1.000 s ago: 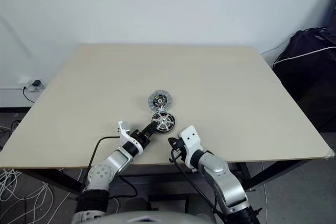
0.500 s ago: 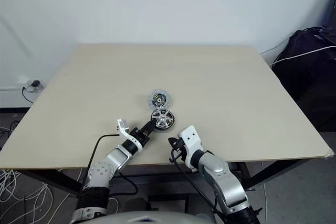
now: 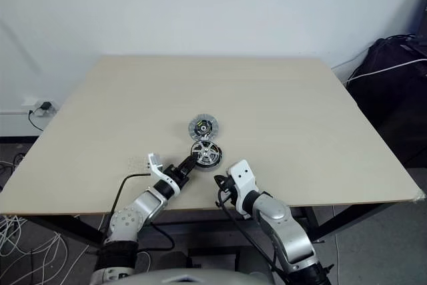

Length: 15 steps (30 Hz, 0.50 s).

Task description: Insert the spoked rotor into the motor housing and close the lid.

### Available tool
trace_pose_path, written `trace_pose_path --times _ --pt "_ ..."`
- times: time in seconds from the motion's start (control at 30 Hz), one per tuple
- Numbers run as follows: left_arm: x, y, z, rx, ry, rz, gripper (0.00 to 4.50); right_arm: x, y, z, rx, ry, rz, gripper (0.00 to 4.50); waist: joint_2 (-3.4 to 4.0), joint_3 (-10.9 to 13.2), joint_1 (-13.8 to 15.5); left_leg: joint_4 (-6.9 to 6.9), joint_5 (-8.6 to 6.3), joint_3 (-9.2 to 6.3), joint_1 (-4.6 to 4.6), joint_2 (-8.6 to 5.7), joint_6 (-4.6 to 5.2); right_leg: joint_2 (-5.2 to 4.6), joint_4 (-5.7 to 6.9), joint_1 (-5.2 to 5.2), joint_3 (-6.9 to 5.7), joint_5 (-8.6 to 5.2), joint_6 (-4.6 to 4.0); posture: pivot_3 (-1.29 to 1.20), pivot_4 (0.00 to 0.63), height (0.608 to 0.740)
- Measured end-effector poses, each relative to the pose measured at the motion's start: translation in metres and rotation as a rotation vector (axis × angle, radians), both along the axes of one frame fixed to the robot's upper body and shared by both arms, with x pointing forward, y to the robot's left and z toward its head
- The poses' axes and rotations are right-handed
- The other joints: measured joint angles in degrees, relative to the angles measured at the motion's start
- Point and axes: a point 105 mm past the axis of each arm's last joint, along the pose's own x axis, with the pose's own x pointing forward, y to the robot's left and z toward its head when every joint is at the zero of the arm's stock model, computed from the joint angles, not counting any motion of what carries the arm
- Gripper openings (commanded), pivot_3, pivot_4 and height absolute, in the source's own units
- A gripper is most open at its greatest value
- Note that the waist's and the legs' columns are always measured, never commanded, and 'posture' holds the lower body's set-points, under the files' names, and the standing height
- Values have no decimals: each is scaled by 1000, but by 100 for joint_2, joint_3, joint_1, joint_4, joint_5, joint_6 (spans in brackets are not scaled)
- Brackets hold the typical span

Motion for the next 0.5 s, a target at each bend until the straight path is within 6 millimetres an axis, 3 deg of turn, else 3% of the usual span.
trace_pose_path --times 0.5 --pt "11 -4 0 17 -4 -11 418 0 0 0 -3 -1 -1 0 0 0 2 0 0 0 0 -1 -1 1 -1 1 -1 0 0 0 0 740"
